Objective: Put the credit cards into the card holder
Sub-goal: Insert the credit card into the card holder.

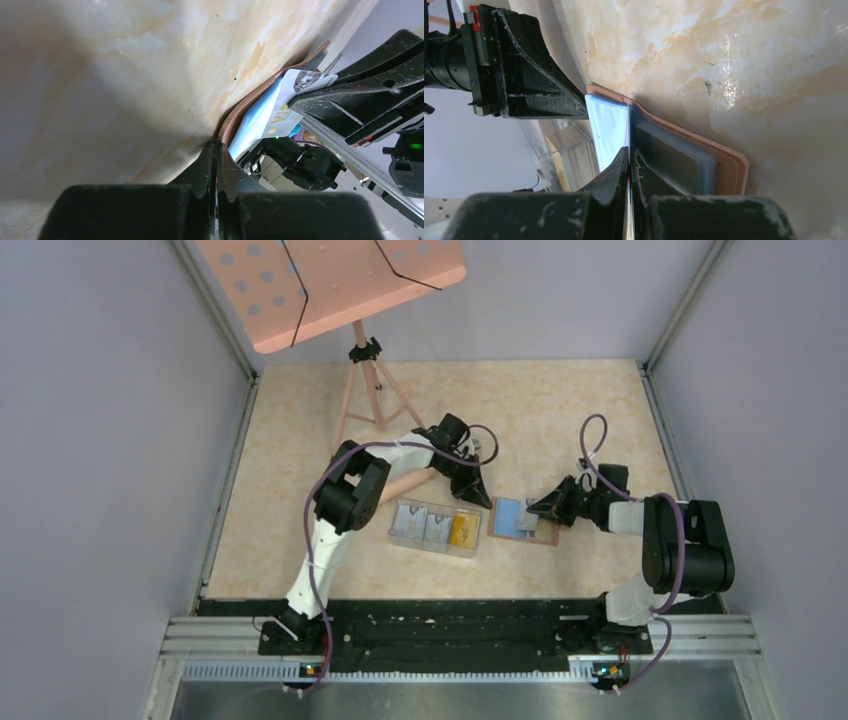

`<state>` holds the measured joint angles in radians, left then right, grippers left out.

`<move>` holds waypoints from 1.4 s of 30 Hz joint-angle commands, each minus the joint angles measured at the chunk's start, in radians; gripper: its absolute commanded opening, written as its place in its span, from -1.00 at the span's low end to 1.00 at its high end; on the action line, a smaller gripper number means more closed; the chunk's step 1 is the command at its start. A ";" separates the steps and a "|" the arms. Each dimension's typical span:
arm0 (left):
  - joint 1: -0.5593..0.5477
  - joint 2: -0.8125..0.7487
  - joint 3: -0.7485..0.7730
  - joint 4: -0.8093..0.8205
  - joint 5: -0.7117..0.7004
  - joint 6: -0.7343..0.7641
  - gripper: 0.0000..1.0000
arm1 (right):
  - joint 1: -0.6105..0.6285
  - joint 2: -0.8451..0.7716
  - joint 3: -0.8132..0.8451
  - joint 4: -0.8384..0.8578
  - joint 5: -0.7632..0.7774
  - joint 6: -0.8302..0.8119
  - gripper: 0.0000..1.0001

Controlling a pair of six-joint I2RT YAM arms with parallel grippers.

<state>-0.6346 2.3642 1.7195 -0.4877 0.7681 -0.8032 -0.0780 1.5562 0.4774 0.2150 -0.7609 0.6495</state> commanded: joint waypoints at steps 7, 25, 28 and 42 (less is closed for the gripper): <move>-0.021 -0.018 -0.041 0.005 -0.073 -0.011 -1.00 | 0.017 0.019 0.058 -0.221 -0.022 -0.135 -1.00; -0.022 -0.011 -0.017 0.006 -0.070 -0.007 -1.00 | 0.070 0.147 0.088 -0.159 -0.094 -0.096 -1.00; -0.023 -0.015 -0.020 0.003 -0.074 -0.009 -1.00 | 0.072 0.152 0.087 -0.122 -0.082 -0.068 -0.99; -0.021 -0.062 -0.071 0.088 -0.064 -0.072 -1.00 | 0.101 0.020 0.100 -0.084 0.065 -0.023 -1.00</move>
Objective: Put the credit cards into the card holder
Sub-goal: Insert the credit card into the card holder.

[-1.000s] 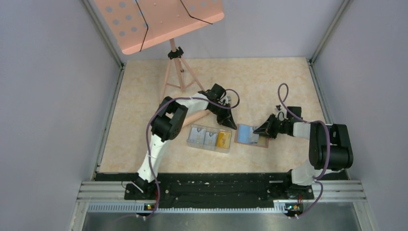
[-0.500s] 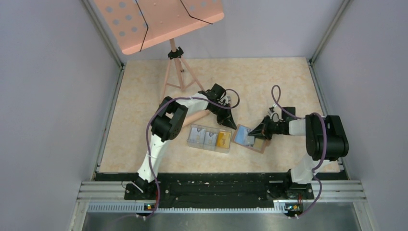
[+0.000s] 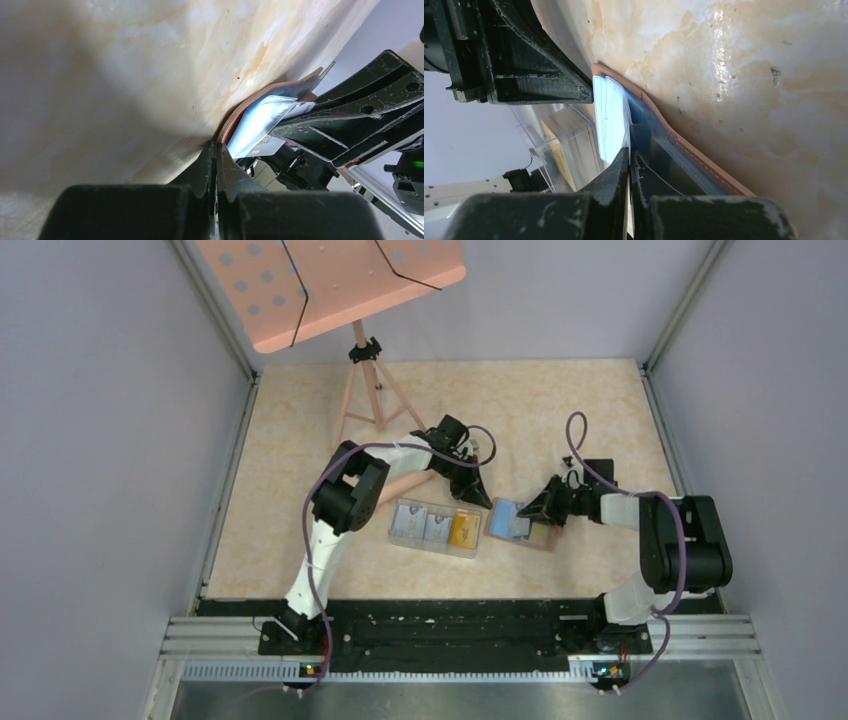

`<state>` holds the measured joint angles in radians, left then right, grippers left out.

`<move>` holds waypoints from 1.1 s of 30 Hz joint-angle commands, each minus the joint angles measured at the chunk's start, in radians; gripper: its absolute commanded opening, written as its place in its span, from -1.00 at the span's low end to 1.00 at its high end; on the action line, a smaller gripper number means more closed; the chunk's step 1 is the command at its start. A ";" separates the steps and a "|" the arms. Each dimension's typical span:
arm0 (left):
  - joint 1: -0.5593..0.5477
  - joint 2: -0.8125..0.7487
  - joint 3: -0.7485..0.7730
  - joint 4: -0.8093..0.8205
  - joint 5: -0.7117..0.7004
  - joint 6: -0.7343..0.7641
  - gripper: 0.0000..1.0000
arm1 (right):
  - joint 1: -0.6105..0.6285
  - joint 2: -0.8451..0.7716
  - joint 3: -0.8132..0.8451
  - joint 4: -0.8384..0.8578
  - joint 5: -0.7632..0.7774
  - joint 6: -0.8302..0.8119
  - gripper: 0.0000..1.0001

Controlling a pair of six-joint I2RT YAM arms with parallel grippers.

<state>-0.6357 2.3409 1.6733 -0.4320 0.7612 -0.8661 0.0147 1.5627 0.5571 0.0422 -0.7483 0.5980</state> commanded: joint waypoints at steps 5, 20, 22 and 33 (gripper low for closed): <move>-0.012 -0.046 -0.046 0.052 -0.061 -0.023 -1.00 | 0.012 0.079 0.053 0.149 0.030 0.054 -1.00; -0.004 -0.080 -0.072 0.080 -0.092 -0.043 -1.00 | 0.054 0.000 0.202 -0.367 0.208 -0.178 -0.07; -0.004 -0.077 -0.073 0.081 -0.092 -0.045 -1.00 | 0.059 0.006 0.230 -0.415 0.232 -0.191 0.01; -0.011 -0.072 -0.065 0.094 -0.084 -0.049 -1.00 | 0.100 0.000 0.347 -0.607 0.363 -0.281 0.27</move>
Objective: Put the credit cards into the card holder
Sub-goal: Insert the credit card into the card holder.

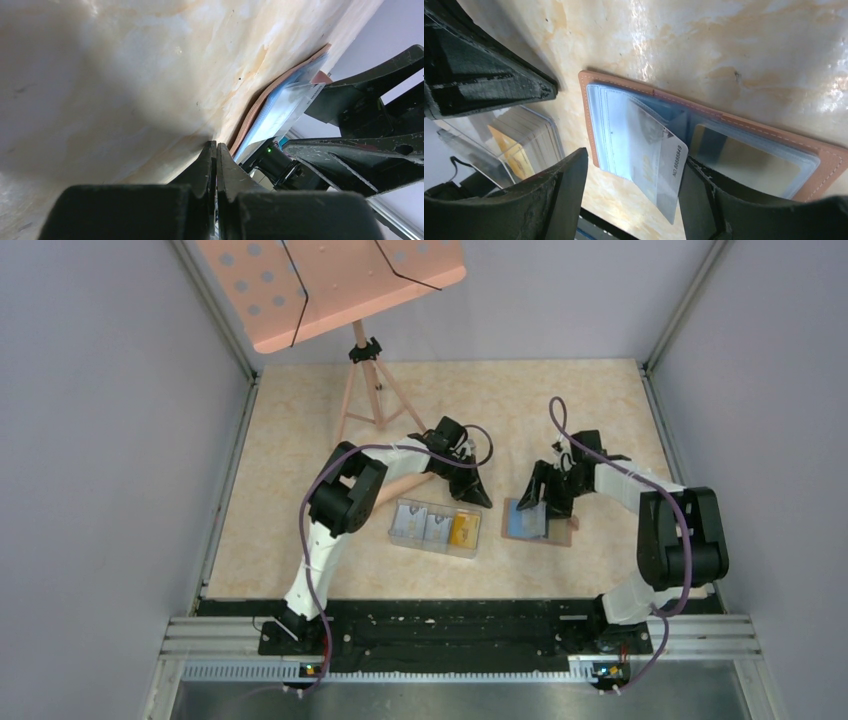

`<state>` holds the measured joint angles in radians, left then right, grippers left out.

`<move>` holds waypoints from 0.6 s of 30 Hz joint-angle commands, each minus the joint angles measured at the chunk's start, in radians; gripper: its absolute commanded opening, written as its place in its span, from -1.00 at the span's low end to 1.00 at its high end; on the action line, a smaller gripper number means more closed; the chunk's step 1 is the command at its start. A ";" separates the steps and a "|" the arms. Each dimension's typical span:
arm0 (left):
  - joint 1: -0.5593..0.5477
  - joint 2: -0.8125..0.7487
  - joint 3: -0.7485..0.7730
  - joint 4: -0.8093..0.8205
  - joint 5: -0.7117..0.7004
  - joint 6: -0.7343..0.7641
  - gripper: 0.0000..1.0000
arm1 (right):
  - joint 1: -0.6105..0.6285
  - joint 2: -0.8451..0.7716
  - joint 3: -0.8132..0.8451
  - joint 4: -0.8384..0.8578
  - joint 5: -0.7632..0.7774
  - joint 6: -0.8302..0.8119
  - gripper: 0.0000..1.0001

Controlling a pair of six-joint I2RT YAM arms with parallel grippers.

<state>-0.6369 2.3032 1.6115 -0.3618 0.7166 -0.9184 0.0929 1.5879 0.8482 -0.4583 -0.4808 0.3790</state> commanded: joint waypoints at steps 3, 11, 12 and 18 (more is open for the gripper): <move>-0.016 -0.029 0.005 0.024 -0.037 0.006 -1.00 | 0.023 -0.049 0.080 -0.138 0.118 -0.071 0.33; -0.028 -0.044 0.012 0.028 -0.033 0.022 -0.81 | 0.023 -0.106 0.076 -0.122 0.103 -0.064 0.47; -0.029 -0.049 0.011 0.028 -0.036 0.024 -0.79 | 0.023 -0.106 0.081 -0.126 0.114 -0.069 0.48; -0.029 -0.051 0.013 0.031 -0.032 0.024 -0.77 | 0.024 -0.104 0.105 -0.180 0.208 -0.093 0.50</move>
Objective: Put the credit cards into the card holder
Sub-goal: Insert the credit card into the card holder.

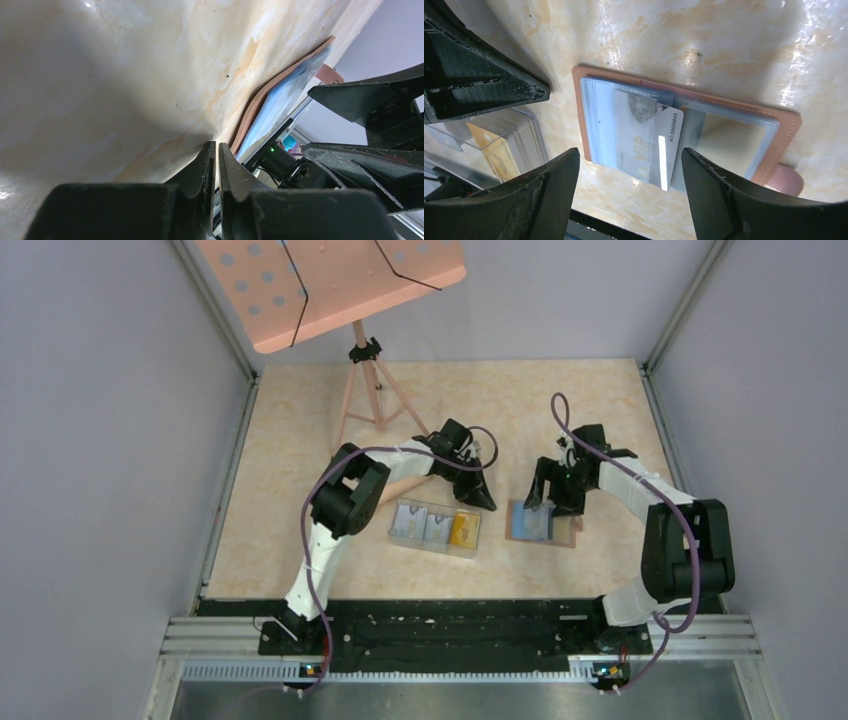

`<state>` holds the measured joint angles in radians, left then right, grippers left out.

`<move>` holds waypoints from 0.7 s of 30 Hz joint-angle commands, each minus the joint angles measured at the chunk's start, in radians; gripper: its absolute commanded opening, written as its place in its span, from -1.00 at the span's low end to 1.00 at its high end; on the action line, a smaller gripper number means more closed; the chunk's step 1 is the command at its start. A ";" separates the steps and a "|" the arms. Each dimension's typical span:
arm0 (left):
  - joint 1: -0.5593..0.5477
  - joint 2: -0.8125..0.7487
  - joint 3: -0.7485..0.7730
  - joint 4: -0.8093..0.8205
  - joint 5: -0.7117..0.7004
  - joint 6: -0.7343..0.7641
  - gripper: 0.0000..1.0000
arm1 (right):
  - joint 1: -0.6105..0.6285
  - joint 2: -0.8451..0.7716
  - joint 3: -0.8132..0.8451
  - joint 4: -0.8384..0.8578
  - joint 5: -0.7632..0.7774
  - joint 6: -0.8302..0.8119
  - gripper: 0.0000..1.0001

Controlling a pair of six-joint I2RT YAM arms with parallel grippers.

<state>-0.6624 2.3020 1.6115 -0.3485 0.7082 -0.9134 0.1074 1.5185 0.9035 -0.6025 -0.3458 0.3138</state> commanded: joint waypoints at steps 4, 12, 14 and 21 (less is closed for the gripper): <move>-0.008 -0.044 0.017 0.017 -0.014 0.015 -0.75 | 0.009 -0.034 0.043 -0.046 0.088 -0.032 0.50; -0.041 0.012 0.073 -0.011 0.017 0.011 -0.73 | 0.014 0.032 -0.019 0.046 -0.106 0.009 0.16; -0.045 0.025 0.086 -0.019 0.025 0.011 -0.73 | 0.032 0.051 -0.022 0.072 -0.154 0.031 0.08; -0.039 0.017 0.094 -0.040 0.013 0.027 -0.73 | 0.114 0.118 0.036 0.111 -0.190 0.094 -0.15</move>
<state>-0.7120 2.3203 1.6718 -0.3721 0.7212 -0.9123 0.1886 1.6157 0.8906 -0.5369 -0.4870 0.3607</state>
